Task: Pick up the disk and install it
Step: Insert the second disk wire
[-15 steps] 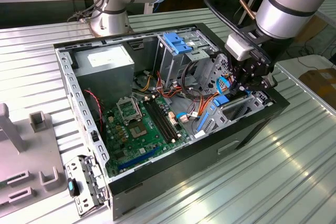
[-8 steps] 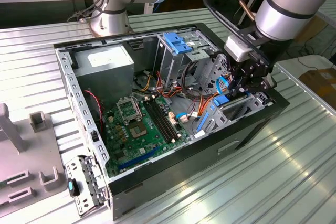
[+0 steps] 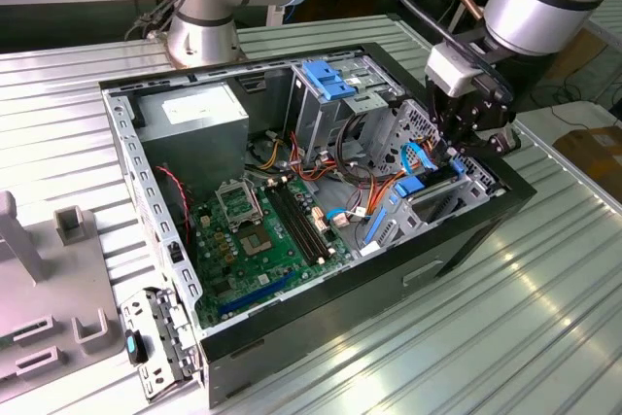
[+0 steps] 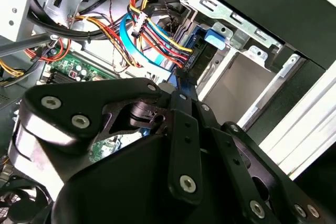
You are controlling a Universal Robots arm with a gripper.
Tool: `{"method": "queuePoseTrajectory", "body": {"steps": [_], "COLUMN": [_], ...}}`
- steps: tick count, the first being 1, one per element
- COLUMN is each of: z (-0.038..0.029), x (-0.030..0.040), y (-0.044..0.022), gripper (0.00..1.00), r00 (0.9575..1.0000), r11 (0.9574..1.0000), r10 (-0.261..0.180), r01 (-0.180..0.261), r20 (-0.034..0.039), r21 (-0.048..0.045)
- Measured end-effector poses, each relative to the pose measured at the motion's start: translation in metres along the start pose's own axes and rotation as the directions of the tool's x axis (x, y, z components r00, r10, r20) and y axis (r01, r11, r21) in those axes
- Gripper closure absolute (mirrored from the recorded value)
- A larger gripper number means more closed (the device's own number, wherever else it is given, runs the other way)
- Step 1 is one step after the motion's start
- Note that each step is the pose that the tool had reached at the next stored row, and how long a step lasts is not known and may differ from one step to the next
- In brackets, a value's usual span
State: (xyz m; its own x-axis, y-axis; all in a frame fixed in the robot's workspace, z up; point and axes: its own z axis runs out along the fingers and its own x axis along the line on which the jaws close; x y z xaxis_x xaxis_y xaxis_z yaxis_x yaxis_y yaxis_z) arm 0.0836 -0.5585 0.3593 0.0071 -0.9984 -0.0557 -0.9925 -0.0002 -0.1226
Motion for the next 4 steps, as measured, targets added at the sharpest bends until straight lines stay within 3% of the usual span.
{"method": "queuePoseTrajectory", "body": {"steps": [4], "z": [-0.0001], "x": [0.0], "y": [0.0], "gripper": [0.89], "r00": [1.0], "r11": [1.0], "r10": [0.0], "r01": [0.0], "r20": [0.0], "r21": [0.0]}}
